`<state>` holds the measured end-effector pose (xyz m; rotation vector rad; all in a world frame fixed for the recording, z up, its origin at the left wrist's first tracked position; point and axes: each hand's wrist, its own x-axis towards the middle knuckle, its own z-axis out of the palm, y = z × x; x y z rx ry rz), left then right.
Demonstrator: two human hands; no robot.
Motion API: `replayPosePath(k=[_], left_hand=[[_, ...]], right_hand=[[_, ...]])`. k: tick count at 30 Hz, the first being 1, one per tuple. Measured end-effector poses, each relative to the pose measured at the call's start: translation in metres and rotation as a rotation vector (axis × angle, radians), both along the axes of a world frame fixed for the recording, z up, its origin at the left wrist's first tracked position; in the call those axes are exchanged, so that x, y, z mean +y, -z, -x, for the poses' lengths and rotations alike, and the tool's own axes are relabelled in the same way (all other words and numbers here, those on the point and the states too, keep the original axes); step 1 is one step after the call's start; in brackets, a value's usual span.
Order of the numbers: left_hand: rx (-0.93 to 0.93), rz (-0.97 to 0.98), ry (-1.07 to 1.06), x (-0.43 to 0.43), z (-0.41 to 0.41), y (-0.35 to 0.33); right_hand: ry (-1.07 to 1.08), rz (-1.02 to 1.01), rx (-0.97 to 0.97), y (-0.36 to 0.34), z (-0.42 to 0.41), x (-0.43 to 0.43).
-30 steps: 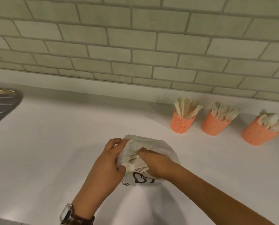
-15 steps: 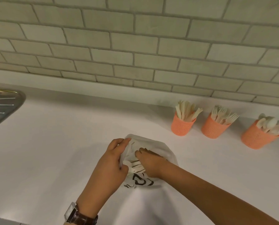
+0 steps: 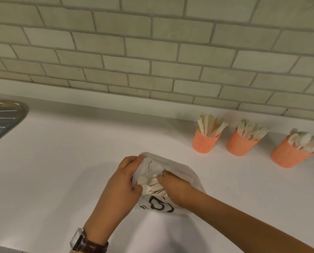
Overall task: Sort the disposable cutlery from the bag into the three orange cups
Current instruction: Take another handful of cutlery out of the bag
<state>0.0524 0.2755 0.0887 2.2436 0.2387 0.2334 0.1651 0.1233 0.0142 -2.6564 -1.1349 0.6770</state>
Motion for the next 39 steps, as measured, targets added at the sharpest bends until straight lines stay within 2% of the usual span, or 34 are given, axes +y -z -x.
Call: replayPosePath(k=[4,8,14,20,27,31,34,36,39], left_hand=[[0.003,0.015,0.026,-0.003,0.000,0.002],[0.010,0.015,0.028,-0.002,0.001,0.003],[0.019,0.025,0.023,0.001,-0.003,0.004],[0.037,-0.015,0.020,0.005,-0.001,0.006],[0.058,-0.048,0.030,0.005,-0.001,0.003],[0.076,-0.214,0.029,-0.008,-0.008,-0.003],[-0.066,-0.461,0.005,-0.010,-0.023,-0.005],[-0.096,-0.578,0.102,-0.009,-0.037,-0.011],[-0.004,-0.590,0.249,-0.002,-0.061,-0.018]], right_hand=[[-0.044,-0.035,-0.003,0.003,0.001,0.002],[-0.081,0.061,-0.055,0.006,-0.003,0.009],[-0.197,0.087,-0.157,0.012,-0.005,0.016],[-0.144,0.068,-0.092,0.010,-0.003,0.023],[-0.126,0.205,-0.140,-0.003,-0.008,0.034],[-0.155,0.280,-0.209,-0.007,-0.004,0.043],[-0.193,0.330,-0.234,-0.003,0.000,0.044],[-0.214,0.374,-0.278,-0.003,0.003,0.044],[-0.224,0.411,-0.341,-0.012,0.006,0.043]])
